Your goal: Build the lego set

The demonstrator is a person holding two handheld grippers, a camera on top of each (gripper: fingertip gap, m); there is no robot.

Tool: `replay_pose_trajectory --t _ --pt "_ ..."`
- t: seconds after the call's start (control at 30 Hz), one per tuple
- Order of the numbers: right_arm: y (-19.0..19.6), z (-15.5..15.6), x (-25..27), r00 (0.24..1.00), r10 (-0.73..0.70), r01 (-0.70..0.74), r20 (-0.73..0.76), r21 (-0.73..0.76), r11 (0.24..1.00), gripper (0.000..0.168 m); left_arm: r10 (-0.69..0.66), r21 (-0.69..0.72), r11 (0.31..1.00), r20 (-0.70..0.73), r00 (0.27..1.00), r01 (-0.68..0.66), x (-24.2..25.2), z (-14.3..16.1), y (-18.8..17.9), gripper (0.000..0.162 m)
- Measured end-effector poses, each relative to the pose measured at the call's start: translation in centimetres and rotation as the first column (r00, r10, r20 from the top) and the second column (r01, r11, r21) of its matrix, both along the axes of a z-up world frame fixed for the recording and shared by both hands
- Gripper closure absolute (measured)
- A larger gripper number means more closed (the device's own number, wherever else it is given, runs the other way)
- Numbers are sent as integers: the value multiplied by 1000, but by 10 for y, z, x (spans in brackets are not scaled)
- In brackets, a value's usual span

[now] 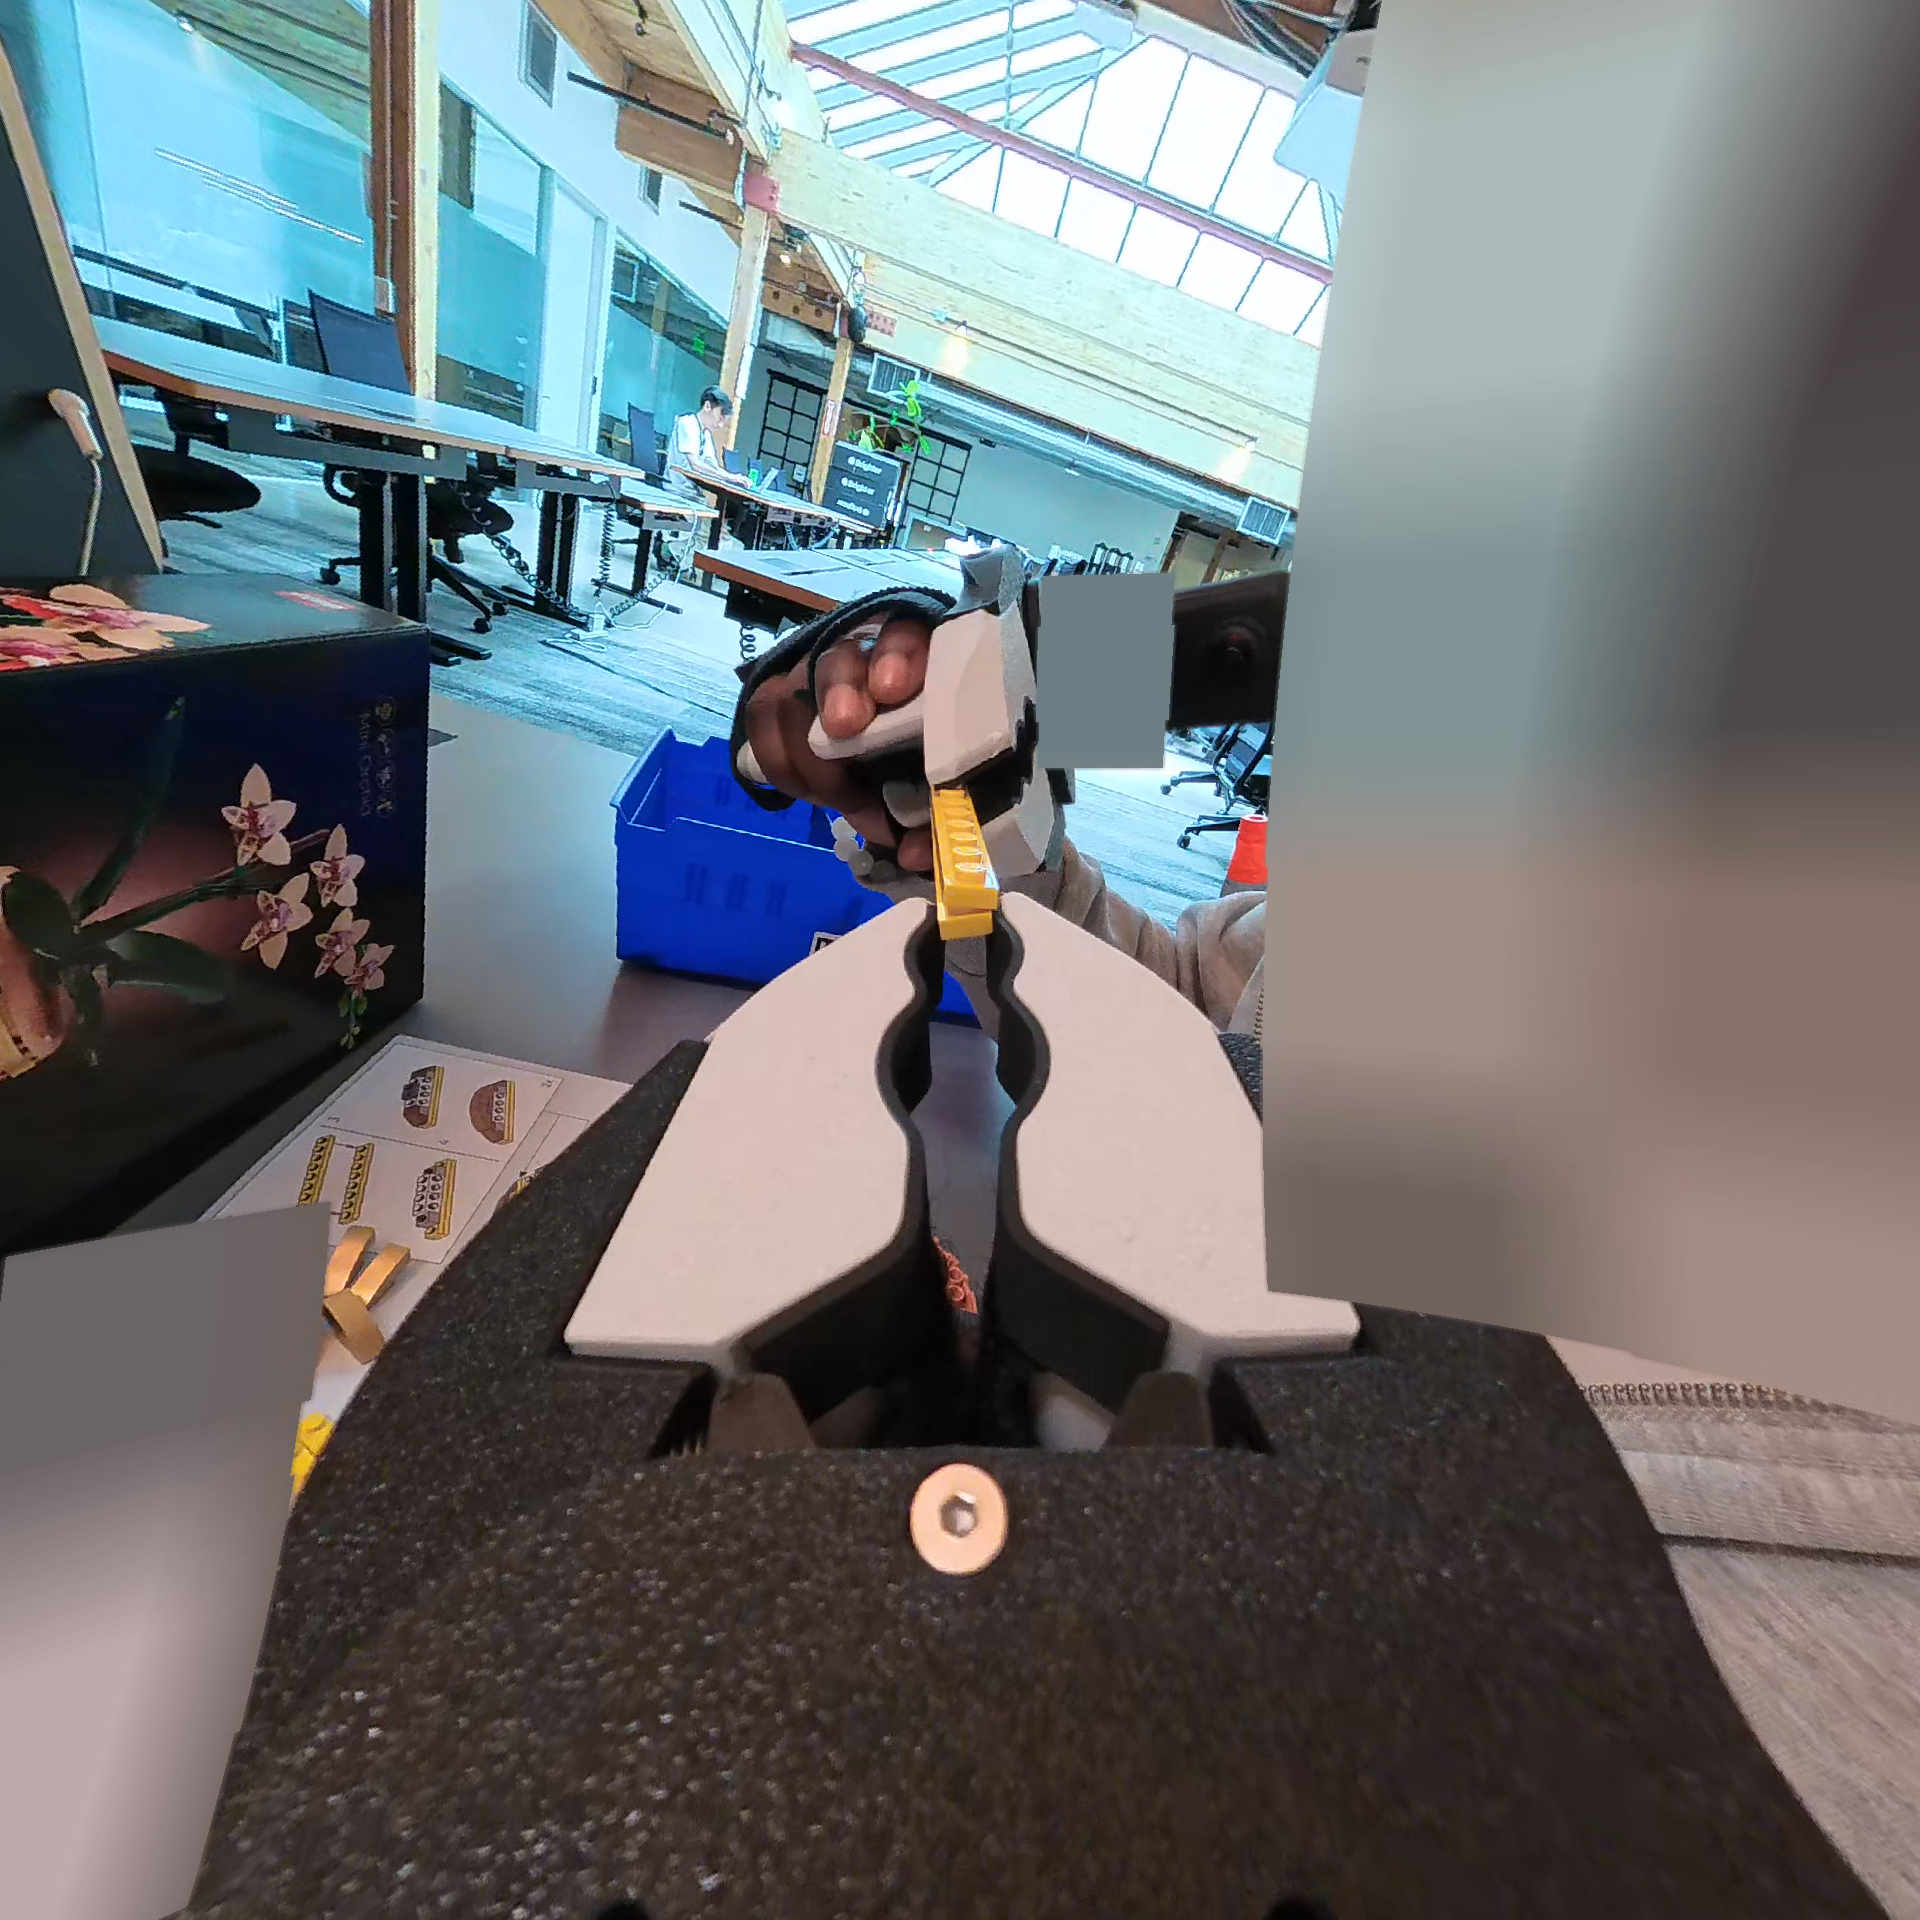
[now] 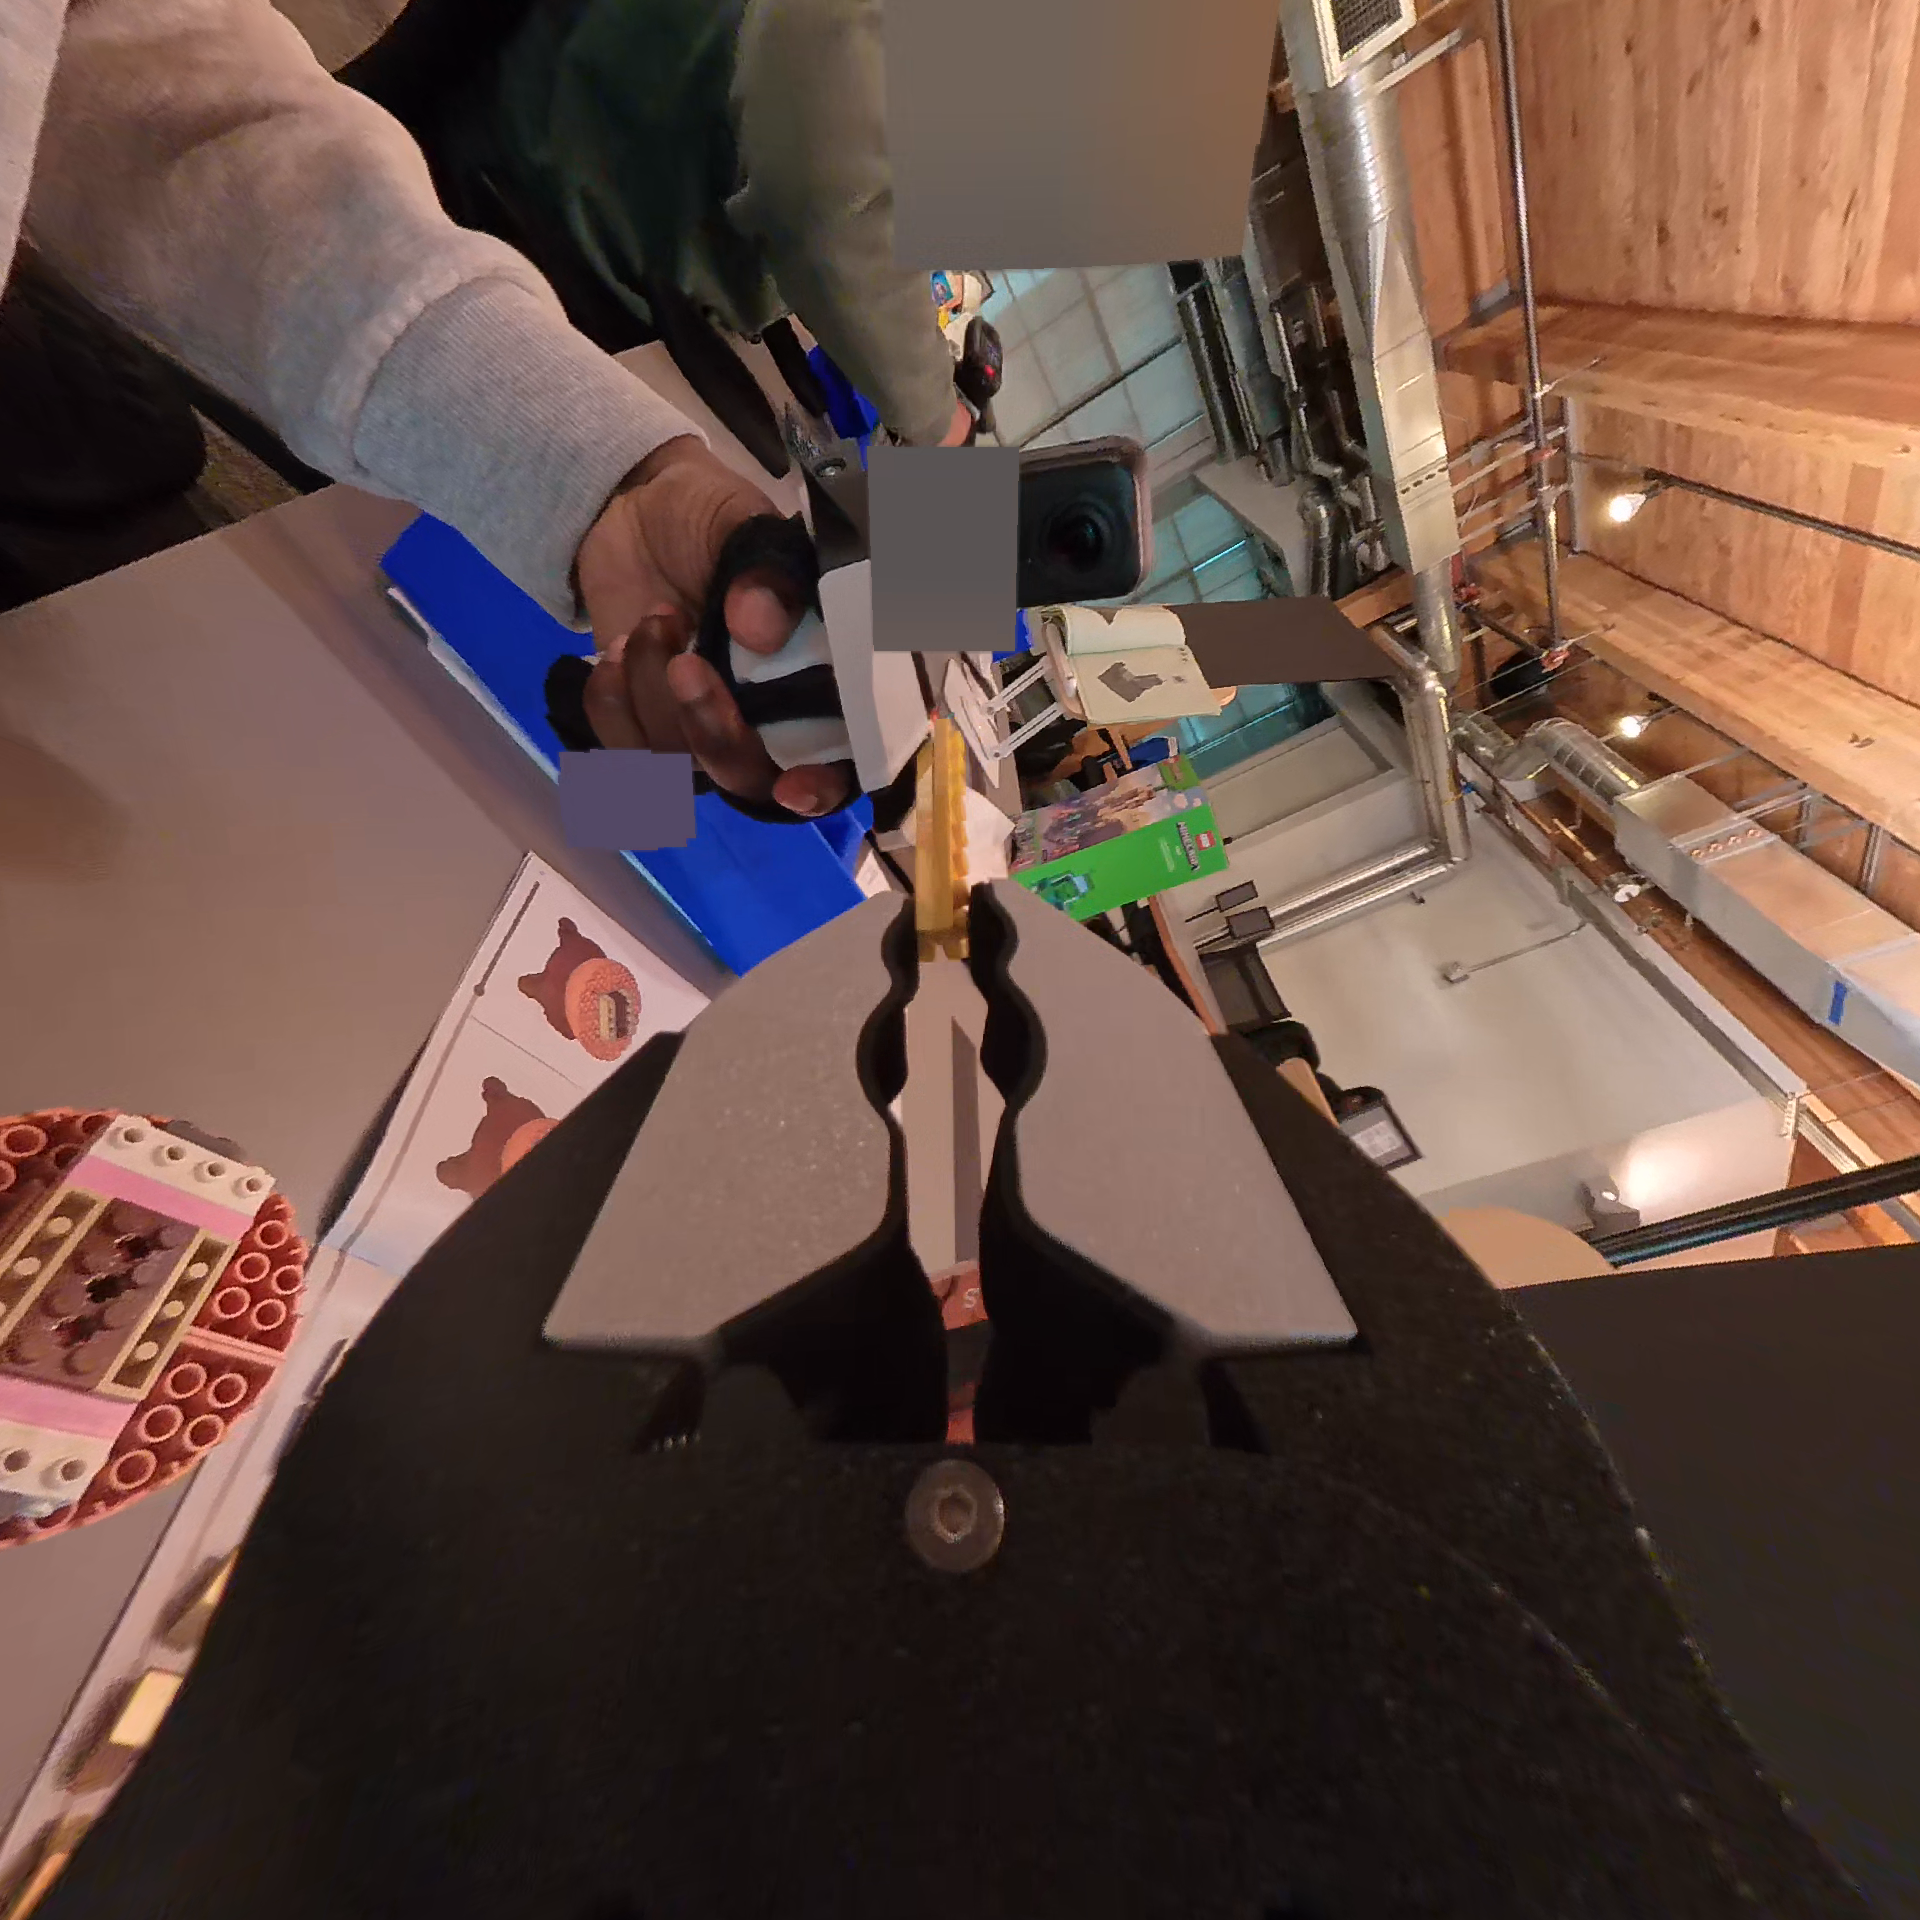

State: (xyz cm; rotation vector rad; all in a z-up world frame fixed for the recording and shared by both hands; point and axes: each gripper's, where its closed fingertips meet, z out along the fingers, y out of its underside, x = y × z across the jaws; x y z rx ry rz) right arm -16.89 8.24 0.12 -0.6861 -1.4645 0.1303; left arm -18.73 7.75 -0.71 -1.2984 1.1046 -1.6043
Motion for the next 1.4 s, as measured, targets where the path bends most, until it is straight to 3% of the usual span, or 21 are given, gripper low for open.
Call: replay_pose_trajectory --t 0.27,0.53,0.7,0.87,1.1,1.3,1.4 --pt "2 -6 3 1000 9 -6 29 -123 992 160 4 -12 1000 -17 1000 -4 2 -5 0 155" --pt "2 -7 4 1000 -1 1 0 -73 997 159 13 -41 999 1 1000 -13 4 -7 3 155" --pt "5 -6 6 998 -19 16 -54 -65 998 141 29 -57 998 32 999 -27 3 -8 6 156" --pt "6 -7 2 999 -23 22 -43 -29 999 139 21 -105 994 52 998 -16 4 -11 6 156" --pt "6 -11 -8 1000 -20 20 -14 7 1000 158 7 -131 991 56 998 1 9 -12 4 156" --pt "5 -13 -8 1000 -1 -1 -18 -106 994 159 -4 -127 992 51 999 10 10 -12 2 156" --pt "6 -5 -4 995 10 -31 -97 -210 977 159 -5 -58 998 61 998 8 8 -8 -1 153"
